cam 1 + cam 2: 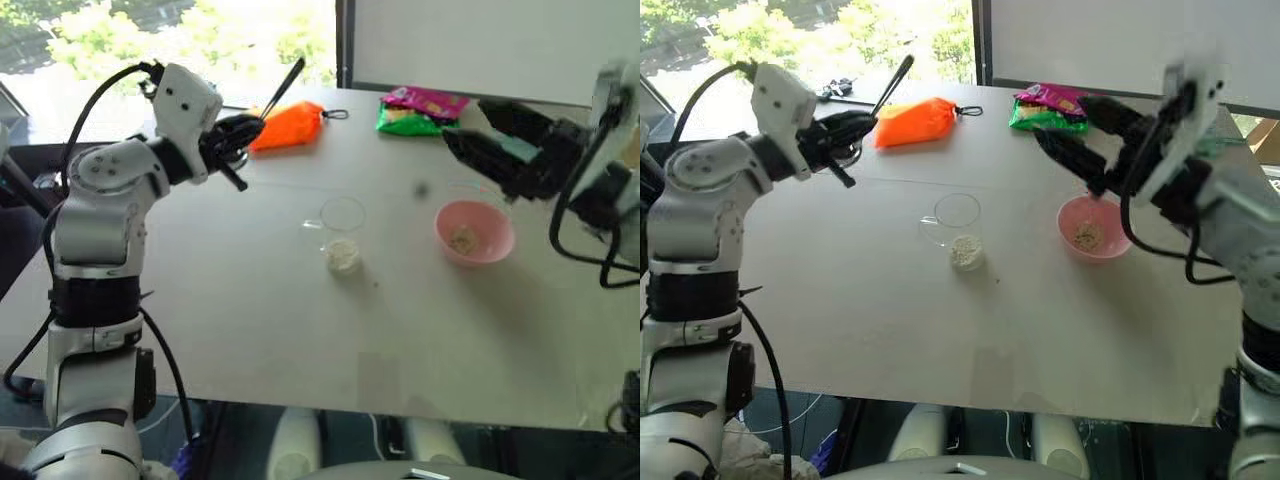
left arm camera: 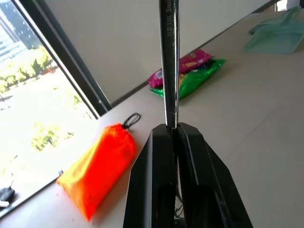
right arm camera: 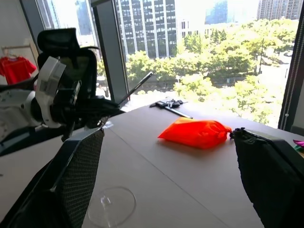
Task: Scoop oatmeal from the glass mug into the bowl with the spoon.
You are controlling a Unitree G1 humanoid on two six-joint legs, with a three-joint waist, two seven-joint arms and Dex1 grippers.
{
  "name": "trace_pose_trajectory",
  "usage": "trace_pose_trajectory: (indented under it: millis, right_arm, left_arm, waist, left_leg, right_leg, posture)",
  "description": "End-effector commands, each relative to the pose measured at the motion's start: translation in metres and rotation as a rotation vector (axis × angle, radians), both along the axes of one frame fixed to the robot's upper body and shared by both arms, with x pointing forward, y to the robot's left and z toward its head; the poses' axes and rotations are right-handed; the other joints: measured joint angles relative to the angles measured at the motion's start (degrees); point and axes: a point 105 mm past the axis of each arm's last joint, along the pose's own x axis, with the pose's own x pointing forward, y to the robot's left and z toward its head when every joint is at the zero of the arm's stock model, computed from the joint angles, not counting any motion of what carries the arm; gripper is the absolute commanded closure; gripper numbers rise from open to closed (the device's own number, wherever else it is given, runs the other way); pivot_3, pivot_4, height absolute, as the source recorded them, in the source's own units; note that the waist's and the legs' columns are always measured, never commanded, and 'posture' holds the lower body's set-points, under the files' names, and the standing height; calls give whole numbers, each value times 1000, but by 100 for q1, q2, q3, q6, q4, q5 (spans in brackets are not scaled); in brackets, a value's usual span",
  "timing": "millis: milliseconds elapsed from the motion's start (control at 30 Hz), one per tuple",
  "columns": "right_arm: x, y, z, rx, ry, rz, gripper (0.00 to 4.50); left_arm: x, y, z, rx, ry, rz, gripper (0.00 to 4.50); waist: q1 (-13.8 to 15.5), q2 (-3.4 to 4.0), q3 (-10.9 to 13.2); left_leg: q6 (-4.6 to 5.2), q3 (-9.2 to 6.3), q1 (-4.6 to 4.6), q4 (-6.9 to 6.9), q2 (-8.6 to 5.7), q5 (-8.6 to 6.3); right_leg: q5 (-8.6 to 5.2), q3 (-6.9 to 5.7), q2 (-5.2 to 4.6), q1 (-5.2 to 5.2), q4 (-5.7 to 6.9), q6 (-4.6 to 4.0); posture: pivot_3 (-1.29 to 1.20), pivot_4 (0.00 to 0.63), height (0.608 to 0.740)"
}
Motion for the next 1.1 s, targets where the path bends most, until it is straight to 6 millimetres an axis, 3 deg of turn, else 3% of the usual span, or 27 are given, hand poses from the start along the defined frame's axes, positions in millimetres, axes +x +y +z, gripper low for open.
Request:
trace_pose_trajectory:
  millis: [33, 100, 267, 367, 467, 833, 933, 1100]
  right_arm:
    - [11, 30, 10, 87, 132, 66, 0]
    - [16, 44, 12, 133, 195, 98, 0]
    - [31, 71, 18, 168, 242, 108, 0]
    - [38, 77, 19, 177, 252, 94, 0]
    - [39, 81, 25, 206, 241, 104, 682]
    - [40, 85, 38, 231, 200, 141, 682]
    - [40, 85, 37, 221, 205, 148, 1635]
    - [39, 86, 32, 203, 214, 158, 4036]
  left_arm:
    - [2, -19, 15, 79, -173, -48, 4426]
    - [0, -30, 18, 69, -216, -103, 4426]
    - [-7, -50, 25, 62, -283, -203, 4426]
    - [-11, -56, 28, 53, -302, -238, 4426]
    - [-17, -59, 28, 49, -299, -266, 4500]
    - [-26, -59, 13, 71, -246, -300, 4500]
    - [-27, -60, 13, 68, -247, -298, 4500]
    - [-29, -62, 15, 71, -254, -300, 4500]
  waist:
    - [-1, 2, -1]
    - [-1, 5, -3]
    - [1, 8, -2]
    - [8, 8, -2]
    - [4, 8, -2]
    - [-103, 9, -2]
    - [-121, 9, -2]
    - [-123, 10, -2]
  left_leg:
    - [0, 4, -2, -1, 2, 0]
    - [-1, 4, -25, -1, 3, 1]
    - [-28, -16, -181, 52, 4, 16]
    - [-28, -20, -188, 54, 3, 16]
    - [-26, -28, -185, 58, 2, 16]
    - [-26, -32, -180, 63, 2, 16]
    - [-26, -32, -179, 63, 2, 16]
    - [-26, -32, -179, 63, 2, 16]
  right_leg:
    - [0, 1, 0, -4, 0, 0]
    - [1, 0, 0, -24, 0, 1]
    - [7, -14, -2, -142, 11, 12]
    - [11, -18, -2, -141, 1, 20]
    - [12, -22, -2, -131, 1, 21]
    - [13, -20, 1, -129, 12, 23]
    - [13, -20, 1, -129, 13, 24]
    - [13, -20, 1, -129, 13, 24]
  posture:
    - [0, 150, 740]
    - [0, 150, 740]
    - [0, 150, 740]
    - [0, 150, 740]
    - [0, 150, 740]
    - [0, 150, 740]
    - [0, 150, 740]
    - [0, 150, 740]
